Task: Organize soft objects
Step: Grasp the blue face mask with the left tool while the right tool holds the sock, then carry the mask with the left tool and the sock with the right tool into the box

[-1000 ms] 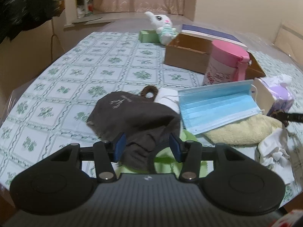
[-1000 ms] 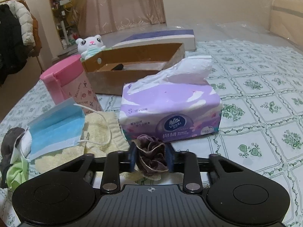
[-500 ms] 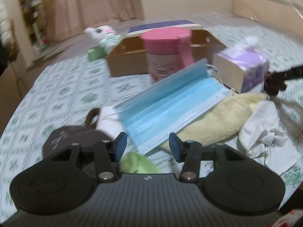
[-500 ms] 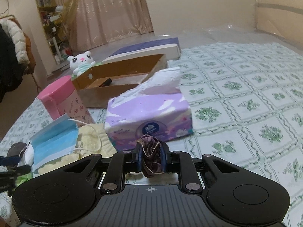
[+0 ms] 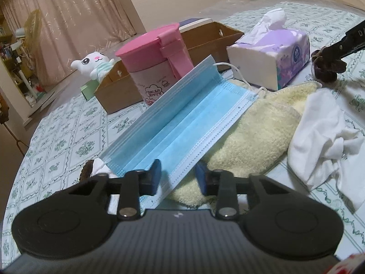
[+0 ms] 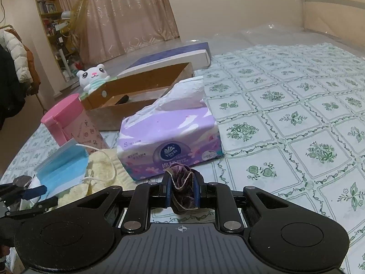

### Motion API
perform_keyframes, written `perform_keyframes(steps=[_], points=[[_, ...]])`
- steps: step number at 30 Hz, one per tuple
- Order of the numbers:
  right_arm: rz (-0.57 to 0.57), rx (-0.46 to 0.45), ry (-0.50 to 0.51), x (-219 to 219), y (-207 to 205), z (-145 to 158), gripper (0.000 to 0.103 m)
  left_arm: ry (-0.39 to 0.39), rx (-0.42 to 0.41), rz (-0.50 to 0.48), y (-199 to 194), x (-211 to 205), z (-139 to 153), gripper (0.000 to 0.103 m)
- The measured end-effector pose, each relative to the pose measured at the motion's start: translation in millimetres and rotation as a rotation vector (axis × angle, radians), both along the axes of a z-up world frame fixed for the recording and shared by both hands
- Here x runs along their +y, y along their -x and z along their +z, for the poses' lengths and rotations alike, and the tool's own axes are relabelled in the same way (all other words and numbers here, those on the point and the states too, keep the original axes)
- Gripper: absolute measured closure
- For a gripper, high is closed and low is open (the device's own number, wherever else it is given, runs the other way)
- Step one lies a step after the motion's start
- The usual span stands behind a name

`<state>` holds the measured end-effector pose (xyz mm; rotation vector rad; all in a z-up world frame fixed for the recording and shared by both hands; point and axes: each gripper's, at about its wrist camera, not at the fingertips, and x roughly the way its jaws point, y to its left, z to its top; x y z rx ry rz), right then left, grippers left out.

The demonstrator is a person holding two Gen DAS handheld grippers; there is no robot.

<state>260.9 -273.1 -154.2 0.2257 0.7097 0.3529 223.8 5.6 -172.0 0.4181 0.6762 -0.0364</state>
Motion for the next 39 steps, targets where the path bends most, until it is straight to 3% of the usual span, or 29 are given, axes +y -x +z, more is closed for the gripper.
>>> perform_keyframes(steps=[2, 7, 19, 26, 32, 39], points=[[0.001, 0.001, -0.003, 0, 0, 0, 0.084, -0.005, -0.004, -0.007, 0, 0, 1, 0.09], [-0.004, 0.0, -0.007, -1, 1, 0, 0.084, -0.036, -0.028, -0.026, 1, 0, 5, 0.1], [0.006, -0.038, -0.008, -4, 11, 15, 0.084, -0.046, -0.118, -0.048, 33, 12, 36, 0.101], [0.022, -0.067, -0.007, -3, 16, 28, 0.084, 0.086, -0.164, 0.024, 51, 42, 72, 0.101], [0.066, -0.115, 0.003, 2, 14, 45, 0.084, 0.136, -0.198, 0.077, 53, 69, 99, 0.101], [0.138, -0.188, -0.007, 11, -4, 75, 0.084, 0.066, -0.246, 0.103, 32, 90, 120, 0.101]])
